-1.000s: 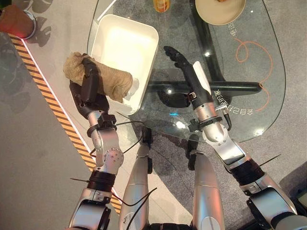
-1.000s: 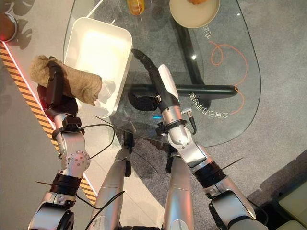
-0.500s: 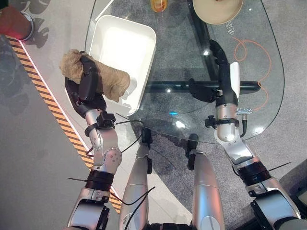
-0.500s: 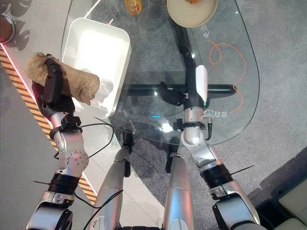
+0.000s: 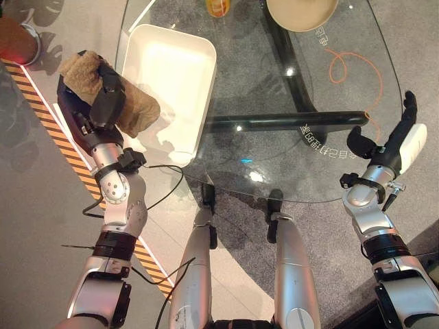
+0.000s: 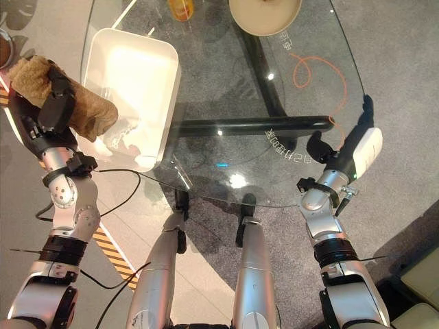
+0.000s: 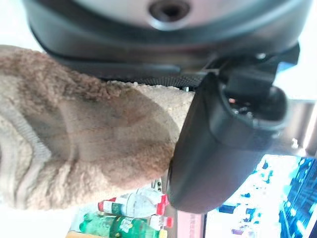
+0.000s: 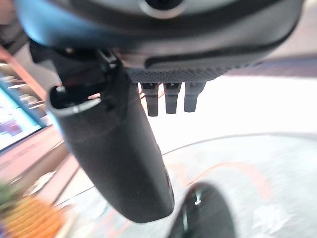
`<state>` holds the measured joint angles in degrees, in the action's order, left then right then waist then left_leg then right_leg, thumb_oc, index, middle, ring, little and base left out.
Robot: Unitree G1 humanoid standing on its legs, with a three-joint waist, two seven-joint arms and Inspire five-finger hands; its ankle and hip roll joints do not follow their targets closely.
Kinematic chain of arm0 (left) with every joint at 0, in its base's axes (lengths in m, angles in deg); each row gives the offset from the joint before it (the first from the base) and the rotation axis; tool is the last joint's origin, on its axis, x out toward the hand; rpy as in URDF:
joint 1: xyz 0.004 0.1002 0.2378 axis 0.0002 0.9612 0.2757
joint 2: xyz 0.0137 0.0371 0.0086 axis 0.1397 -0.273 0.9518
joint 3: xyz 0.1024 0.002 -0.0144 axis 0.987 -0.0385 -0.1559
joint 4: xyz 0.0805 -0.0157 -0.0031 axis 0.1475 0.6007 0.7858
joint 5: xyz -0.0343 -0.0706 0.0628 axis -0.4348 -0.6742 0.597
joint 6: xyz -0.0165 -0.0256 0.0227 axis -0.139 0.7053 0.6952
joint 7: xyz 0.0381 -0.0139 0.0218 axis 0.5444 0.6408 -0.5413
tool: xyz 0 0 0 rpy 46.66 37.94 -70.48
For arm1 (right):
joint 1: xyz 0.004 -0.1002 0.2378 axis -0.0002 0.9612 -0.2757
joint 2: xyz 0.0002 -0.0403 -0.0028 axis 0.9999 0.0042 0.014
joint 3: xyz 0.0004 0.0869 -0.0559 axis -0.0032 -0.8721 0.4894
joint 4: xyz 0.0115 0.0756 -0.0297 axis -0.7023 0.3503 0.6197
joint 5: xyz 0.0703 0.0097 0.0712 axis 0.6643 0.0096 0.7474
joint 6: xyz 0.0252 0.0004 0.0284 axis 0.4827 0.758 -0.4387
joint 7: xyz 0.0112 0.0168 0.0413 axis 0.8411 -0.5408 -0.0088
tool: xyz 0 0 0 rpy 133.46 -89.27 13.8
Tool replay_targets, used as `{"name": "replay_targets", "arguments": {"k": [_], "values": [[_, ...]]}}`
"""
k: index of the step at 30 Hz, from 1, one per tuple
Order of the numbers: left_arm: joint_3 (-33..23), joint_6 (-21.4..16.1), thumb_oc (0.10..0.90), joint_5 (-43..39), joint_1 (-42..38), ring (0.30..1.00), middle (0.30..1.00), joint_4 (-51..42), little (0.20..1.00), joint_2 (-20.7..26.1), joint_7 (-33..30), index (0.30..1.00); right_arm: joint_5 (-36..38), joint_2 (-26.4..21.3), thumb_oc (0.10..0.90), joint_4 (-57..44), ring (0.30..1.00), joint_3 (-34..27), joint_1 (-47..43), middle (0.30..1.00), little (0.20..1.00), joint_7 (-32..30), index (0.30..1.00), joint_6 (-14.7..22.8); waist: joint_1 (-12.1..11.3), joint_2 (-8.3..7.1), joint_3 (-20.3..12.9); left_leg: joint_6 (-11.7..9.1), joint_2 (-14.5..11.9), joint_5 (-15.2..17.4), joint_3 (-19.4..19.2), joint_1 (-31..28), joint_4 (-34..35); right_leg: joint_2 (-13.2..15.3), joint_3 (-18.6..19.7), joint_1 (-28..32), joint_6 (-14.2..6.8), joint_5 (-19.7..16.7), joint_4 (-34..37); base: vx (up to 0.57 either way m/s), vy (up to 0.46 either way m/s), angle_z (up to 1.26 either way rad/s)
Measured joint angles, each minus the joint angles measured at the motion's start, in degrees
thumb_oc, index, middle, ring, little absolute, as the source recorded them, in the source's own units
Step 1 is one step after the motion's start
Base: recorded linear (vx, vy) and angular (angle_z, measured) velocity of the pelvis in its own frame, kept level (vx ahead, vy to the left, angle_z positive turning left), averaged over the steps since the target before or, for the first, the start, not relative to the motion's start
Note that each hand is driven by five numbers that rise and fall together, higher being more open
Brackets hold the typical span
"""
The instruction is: Wipe the table with a cloth and put it in the basket.
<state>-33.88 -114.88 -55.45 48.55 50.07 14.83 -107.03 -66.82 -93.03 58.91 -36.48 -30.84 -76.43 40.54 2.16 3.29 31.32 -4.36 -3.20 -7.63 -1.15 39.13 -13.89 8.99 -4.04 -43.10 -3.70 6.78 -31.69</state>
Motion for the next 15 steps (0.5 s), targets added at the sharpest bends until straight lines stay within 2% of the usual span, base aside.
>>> {"name": "replay_targets", "arguments": {"k": [7, 11, 15], "values": [[0.7, 1.7, 0.1, 0.2, -4.3, 0.3, 0.3, 4.7, 0.2, 3.3, -2.5, 0.3, 5.9, -0.2, 0.8, 7.5, 0.9, 0.0, -0.5, 0.9, 0.9, -1.5, 0.9, 0.9, 0.9, 0.0, 0.0, 0.0, -0.6, 0.0, -0.2, 0.0, 0.4, -0.8, 0.2, -0.1, 0.3, -0.4, 1.2, -0.01, 0.001, -0.05], [3.0, 3.1, 0.1, 2.2, -9.0, 0.3, 0.3, 10.4, 0.2, 4.5, -3.8, 0.3, 10.0, -0.2, 0.8, 16.2, 0.9, -0.4, -3.1, 0.9, 0.9, -1.4, 0.9, 3.1, 1.0, 0.0, 0.0, 0.0, -0.8, 0.0, -0.7, 0.1, 0.9, -0.9, 0.5, -0.4, 0.2, -0.8, 1.7, -0.01, -0.001, -0.04], [5.0, 4.5, 0.1, 4.0, -11.1, 0.3, 0.3, 13.3, 0.2, 5.5, -5.0, 0.3, 11.0, -0.3, 0.8, 20.3, 0.9, -0.7, -3.8, 0.9, 0.9, -1.0, 0.9, 3.3, 1.1, 0.0, 0.0, 0.0, -0.8, 0.0, -1.5, 0.2, 1.1, -1.0, 1.3, -0.7, 0.0, -1.1, 2.0, -0.01, -0.001, -0.09]]}}
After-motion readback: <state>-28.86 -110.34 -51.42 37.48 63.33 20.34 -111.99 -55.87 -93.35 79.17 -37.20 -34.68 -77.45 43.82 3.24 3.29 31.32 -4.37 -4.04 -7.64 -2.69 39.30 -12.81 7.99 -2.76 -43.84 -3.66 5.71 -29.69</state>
